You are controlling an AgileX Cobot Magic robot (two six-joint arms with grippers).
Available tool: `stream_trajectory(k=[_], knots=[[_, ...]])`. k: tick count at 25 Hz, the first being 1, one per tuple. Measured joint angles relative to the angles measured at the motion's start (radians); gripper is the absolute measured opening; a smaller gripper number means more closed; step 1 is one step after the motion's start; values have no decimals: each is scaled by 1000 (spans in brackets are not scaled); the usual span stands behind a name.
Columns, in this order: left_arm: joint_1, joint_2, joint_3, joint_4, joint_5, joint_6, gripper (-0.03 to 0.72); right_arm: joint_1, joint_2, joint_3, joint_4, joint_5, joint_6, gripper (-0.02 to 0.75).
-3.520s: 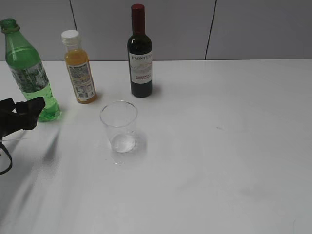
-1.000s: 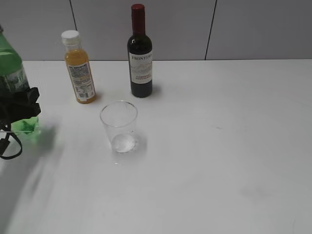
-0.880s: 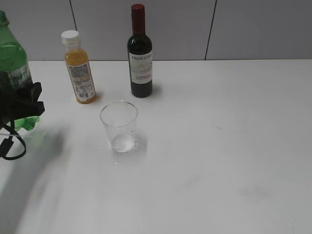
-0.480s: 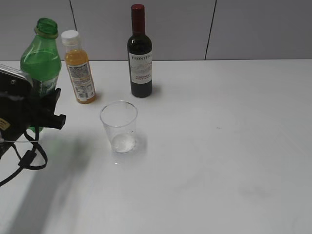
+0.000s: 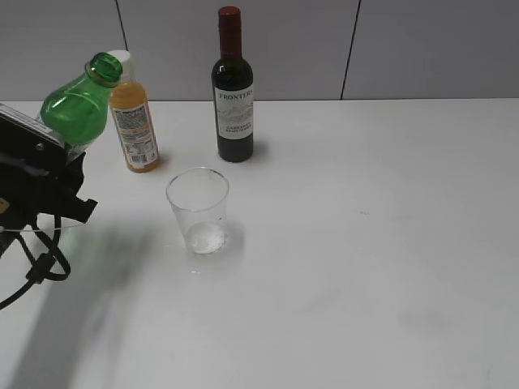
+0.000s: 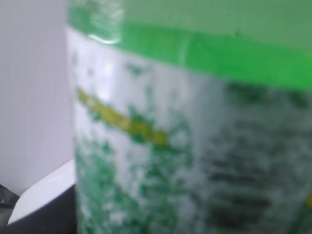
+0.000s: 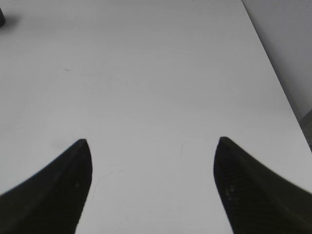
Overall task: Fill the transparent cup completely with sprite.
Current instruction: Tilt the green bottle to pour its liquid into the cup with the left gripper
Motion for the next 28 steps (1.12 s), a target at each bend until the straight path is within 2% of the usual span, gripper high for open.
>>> stream_trajectory(k=[7, 14, 28], knots=[[0, 16, -66, -13, 0, 188, 452, 0, 0, 0, 0, 0, 0, 592], [0, 44, -82, -17, 5, 327, 452, 0, 0, 0, 0, 0, -1, 592], [0, 52, -82, -19, 7, 512, 449, 0, 0, 0, 0, 0, 0, 591]])
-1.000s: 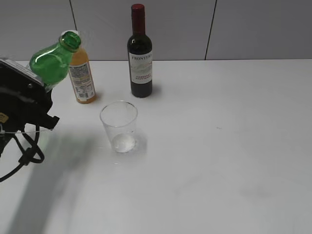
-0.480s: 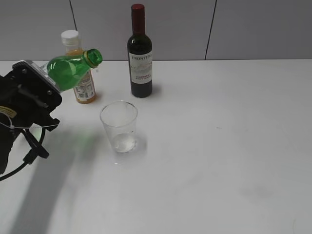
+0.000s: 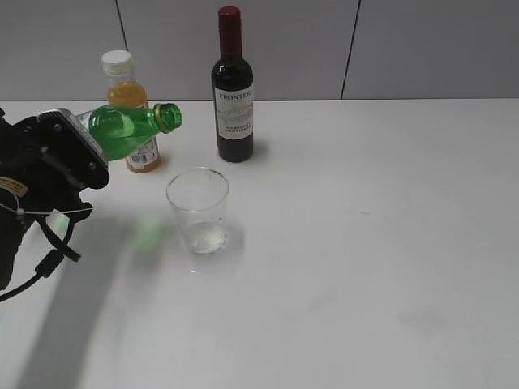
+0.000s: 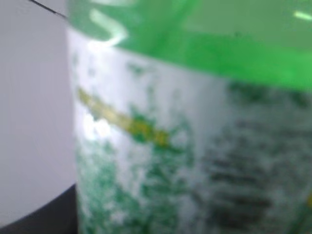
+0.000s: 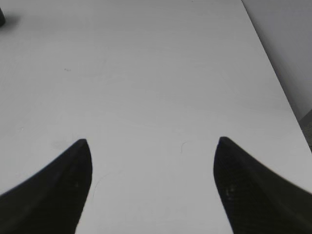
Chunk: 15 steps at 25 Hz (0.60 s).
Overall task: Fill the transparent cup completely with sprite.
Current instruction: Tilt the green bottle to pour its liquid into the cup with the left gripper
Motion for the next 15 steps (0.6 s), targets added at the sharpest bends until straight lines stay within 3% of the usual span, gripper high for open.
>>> stream_trajectory(k=[15], knots=[[0, 0, 0, -18, 0, 166, 449, 0, 0, 0, 0, 0, 0, 592]])
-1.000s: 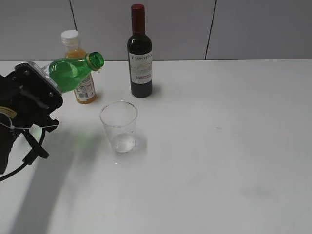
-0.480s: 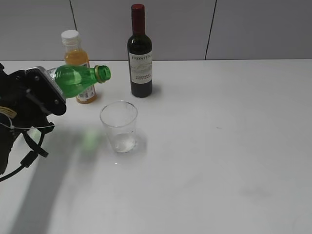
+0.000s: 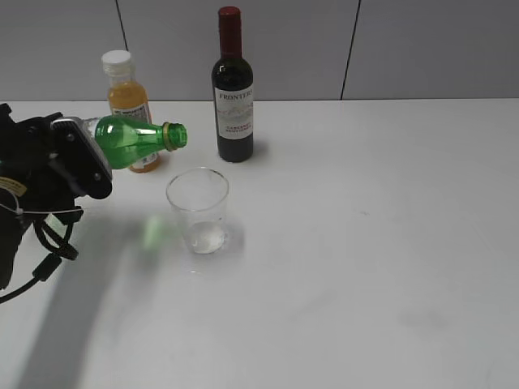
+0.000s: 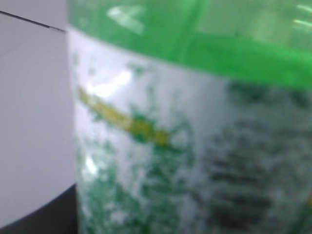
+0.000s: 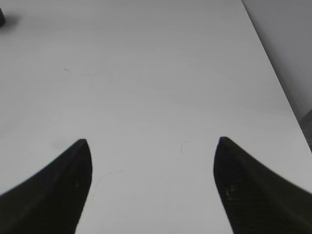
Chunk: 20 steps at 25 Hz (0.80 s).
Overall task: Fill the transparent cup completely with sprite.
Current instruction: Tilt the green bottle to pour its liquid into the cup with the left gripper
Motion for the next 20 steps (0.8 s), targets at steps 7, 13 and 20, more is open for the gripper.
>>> stream_trajectory(k=[7, 13, 20], knots=[[0, 0, 0, -23, 0, 55, 447, 0, 0, 0, 0, 0, 0, 591], [0, 0, 0, -29, 0, 114, 447, 0, 0, 0, 0, 0, 0, 591], [0, 0, 0, -48, 0, 136, 446, 0, 0, 0, 0, 0, -1, 592]])
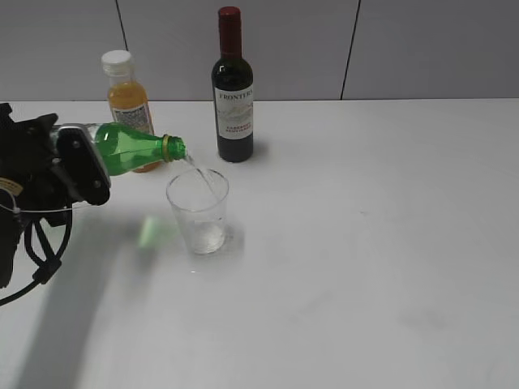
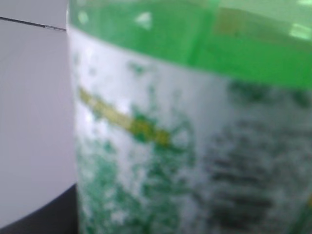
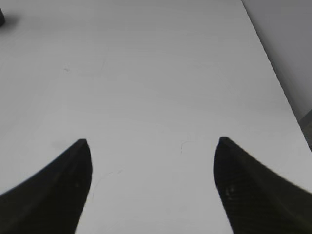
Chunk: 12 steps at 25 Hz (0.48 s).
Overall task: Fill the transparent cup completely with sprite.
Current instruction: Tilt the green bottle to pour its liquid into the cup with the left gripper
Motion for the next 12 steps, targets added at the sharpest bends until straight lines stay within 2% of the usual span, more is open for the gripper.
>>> stream_trajectory(k=[12], knots=[[0, 0, 0, -10, 0, 28, 446, 0, 0, 0, 0, 0, 1, 591]])
